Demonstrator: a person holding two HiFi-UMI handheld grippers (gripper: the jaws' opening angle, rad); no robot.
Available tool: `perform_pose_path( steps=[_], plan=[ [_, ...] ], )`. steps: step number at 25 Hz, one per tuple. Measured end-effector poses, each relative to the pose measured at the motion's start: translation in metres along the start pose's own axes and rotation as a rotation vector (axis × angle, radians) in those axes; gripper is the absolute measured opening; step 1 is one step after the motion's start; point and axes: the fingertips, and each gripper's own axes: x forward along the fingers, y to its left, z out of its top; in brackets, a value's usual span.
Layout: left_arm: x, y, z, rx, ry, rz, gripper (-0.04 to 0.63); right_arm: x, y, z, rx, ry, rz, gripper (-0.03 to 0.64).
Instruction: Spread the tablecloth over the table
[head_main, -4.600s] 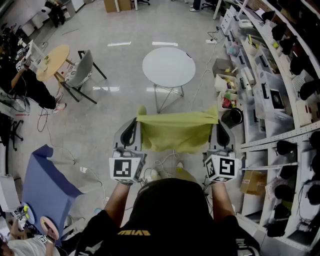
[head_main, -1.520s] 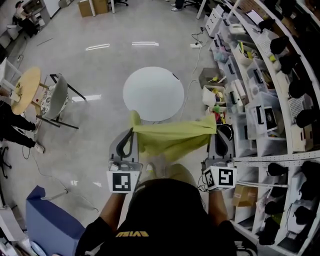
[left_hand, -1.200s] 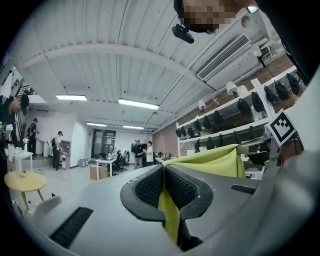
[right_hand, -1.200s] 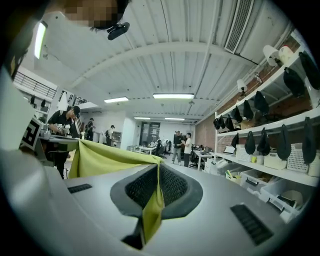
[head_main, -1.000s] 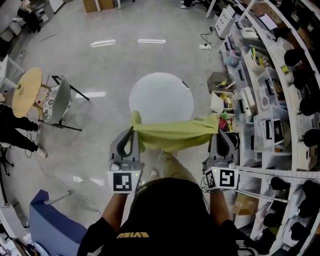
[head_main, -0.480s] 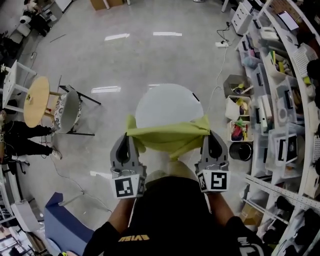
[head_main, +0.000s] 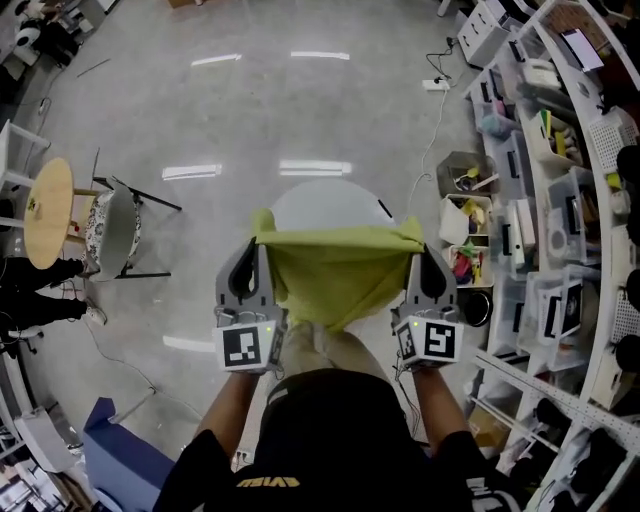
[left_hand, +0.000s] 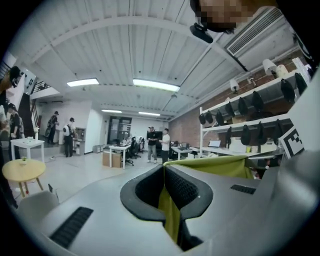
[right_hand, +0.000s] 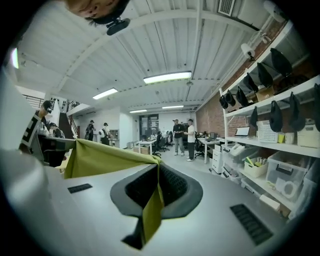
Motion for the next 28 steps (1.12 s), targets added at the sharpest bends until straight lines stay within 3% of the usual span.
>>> perform_pose_path(
  steps=[5, 8, 10, 14, 17, 24, 28],
  plan=[
    [0.090, 0.025, -0.024, 0.014, 0.031, -0.071, 0.023, 0.089, -0.014, -0.013, -0.060, 0.037, -0.008, 0.011],
    [0.153, 0.031, -0.048, 0.037, 0.062, -0.085, 0.023, 0.150, -0.030, -0.047, -0.076, 0.125, -0.019, 0.011],
    [0.188, 0.035, -0.073, 0.065, 0.122, -0.113, 0.023, 0.186, -0.039, -0.073, -0.054, 0.202, -0.013, 0.011],
    [0.252, 0.053, -0.120, 0.015, 0.273, -0.174, 0.023, 0.248, -0.048, -0.115, -0.046, 0.333, 0.012, 0.011],
    [0.284, 0.064, -0.150, 0.054, 0.361, -0.176, 0.021, 0.280, -0.050, -0.141, -0.078, 0.408, 0.031, 0.011],
    [0.341, 0.075, -0.168, 0.107, 0.457, -0.167, 0.023, 0.333, -0.062, -0.157, -0.089, 0.467, 0.011, 0.011],
    [0.365, 0.083, -0.160, 0.141, 0.452, -0.150, 0.023, 0.356, -0.064, -0.154, -0.111, 0.463, 0.011, 0.011]
  ],
)
